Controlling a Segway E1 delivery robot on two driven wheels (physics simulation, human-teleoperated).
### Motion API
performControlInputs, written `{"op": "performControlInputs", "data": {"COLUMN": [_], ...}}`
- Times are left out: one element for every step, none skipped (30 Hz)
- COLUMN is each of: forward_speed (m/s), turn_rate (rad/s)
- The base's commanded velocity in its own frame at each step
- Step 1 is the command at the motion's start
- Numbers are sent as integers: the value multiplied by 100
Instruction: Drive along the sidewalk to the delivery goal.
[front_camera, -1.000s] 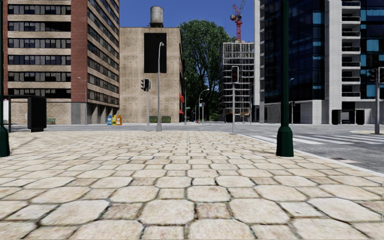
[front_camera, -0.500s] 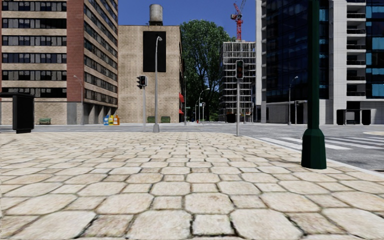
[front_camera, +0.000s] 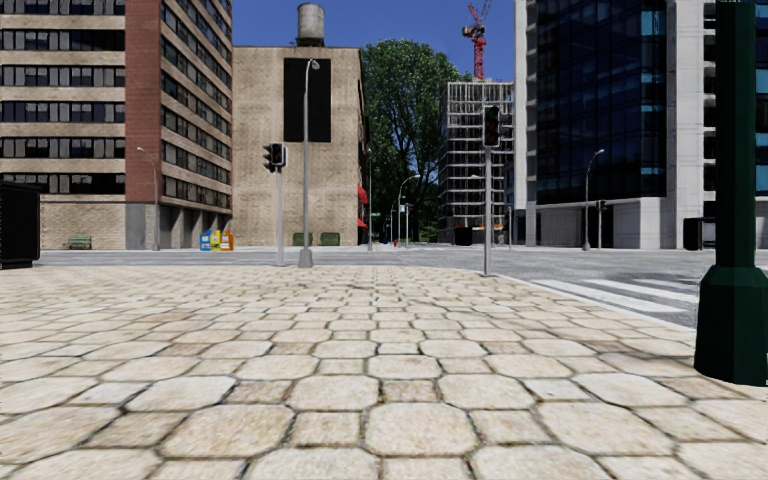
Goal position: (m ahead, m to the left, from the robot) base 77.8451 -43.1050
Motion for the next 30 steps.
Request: {"op": "performControlInputs", "data": {"forward_speed": [200, 200, 200, 200, 200, 200, 200, 200, 200, 200, 200, 200, 200, 200, 200, 200, 200, 200, 200, 200, 200, 200, 200, 200, 200, 200, 200, 200, 200, 200], "turn_rate": [0, 0, 0, 0, 0, 0, 0, 0, 0, 0, 0, 0, 0, 0, 0, 0, 0, 0, 0, 0, 0, 0, 0, 0, 0, 0, 0, 0, 0, 0]}}
